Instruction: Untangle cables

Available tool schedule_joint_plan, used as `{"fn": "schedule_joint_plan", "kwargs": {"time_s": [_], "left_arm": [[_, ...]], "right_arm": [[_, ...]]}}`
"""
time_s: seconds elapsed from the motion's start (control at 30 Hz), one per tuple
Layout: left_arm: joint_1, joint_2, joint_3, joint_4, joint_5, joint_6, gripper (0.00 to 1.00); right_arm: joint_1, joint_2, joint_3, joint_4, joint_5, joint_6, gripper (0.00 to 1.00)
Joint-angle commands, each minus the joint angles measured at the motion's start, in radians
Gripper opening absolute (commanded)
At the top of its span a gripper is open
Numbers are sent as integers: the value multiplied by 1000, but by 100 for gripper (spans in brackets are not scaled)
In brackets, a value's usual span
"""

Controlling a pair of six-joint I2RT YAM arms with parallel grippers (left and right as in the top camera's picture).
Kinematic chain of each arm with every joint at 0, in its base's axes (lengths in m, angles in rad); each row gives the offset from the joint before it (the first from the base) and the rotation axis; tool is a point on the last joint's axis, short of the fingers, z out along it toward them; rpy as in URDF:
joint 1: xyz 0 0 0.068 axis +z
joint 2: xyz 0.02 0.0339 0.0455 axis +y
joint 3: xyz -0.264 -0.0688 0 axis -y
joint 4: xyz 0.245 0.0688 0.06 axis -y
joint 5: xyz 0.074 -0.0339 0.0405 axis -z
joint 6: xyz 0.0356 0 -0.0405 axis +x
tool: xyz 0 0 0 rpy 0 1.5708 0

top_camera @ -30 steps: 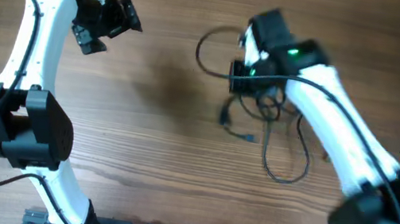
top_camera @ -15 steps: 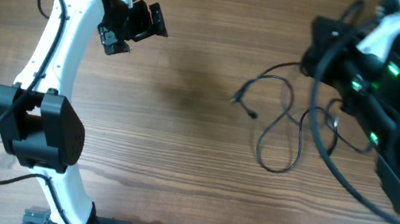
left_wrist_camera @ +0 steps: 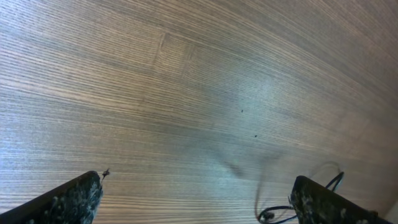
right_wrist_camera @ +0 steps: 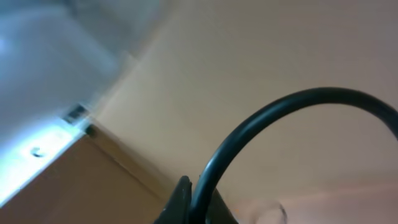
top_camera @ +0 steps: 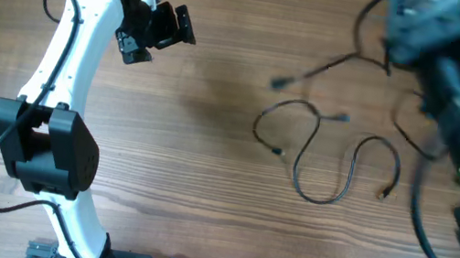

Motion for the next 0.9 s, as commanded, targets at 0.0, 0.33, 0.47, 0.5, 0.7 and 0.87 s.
{"fn": "schedule_joint_plan", "kwargs": {"time_s": [0.0, 0.33, 0.47, 0.5, 0.7, 0.87], "left_arm": [[-11, -2, -8, 7, -6, -6, 100], [-31, -2, -8, 8, 6, 37, 100], [-33, -2, -8, -5, 2, 50, 100], [-32, -2, -8, -5, 2, 50, 100], [-43, -2, -8, 11, 3, 47, 100], [-43, -2, -8, 14, 6, 48, 100]], "right_arm": [[-2, -70, 18, 55, 47, -153, 4], [-2, 21, 18, 60, -195, -256, 5], [-2, 3, 33, 308, -131, -387, 5], [-2, -2, 33, 388, -96, -446, 5], [-2, 12, 33, 196, 44, -553, 5], [-2, 45, 33, -137, -8, -238, 5]]}}
